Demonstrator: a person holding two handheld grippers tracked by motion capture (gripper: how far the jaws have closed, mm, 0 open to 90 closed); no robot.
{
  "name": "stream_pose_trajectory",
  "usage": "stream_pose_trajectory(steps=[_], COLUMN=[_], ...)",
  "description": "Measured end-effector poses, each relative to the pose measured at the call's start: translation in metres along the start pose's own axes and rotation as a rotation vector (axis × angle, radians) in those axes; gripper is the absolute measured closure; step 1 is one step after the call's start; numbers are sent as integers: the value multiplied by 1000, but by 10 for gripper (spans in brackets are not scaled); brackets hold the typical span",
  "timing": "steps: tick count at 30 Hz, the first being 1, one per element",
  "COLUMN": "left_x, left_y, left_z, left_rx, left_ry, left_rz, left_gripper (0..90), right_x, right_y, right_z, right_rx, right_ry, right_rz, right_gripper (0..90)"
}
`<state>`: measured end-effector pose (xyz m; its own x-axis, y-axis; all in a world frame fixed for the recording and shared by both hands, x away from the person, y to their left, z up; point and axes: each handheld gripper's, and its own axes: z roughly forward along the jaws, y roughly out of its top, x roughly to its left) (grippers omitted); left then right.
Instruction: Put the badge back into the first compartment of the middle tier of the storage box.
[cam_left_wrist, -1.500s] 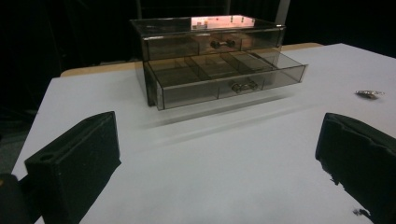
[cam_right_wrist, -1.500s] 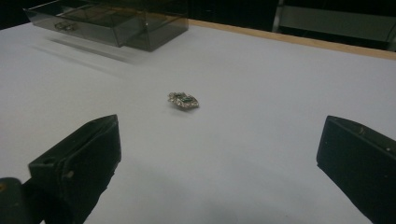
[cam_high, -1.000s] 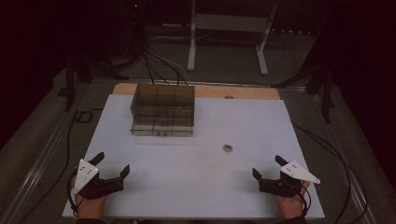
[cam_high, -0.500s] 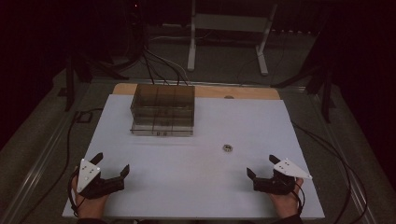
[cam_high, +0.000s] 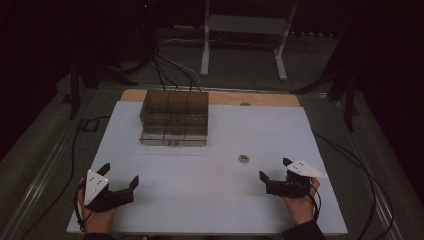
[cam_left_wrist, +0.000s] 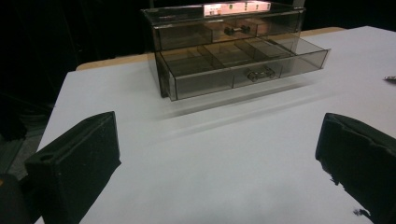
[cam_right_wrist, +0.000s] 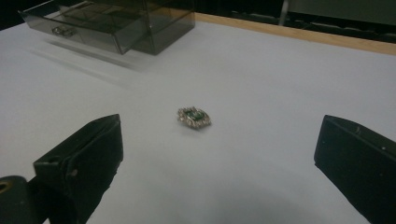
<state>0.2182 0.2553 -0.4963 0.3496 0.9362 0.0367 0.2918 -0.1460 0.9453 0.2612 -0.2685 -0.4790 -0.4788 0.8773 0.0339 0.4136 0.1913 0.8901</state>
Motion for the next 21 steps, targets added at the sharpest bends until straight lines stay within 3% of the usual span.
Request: stream_pose_trajectory(steps=[11, 21], left_x=[-1, -1], left_y=[-1, -1], left_z=[3, 3], left_rx=[0, -4], left_ry=[4, 8], left_rz=[11, 14], left_gripper=[6, 5], right_x=[6, 10], right_y=[21, 29], right_z=[24, 52], right_rx=[44, 89], right_ry=[-5, 3], right_rz=[-14, -41], right_gripper=[6, 7])
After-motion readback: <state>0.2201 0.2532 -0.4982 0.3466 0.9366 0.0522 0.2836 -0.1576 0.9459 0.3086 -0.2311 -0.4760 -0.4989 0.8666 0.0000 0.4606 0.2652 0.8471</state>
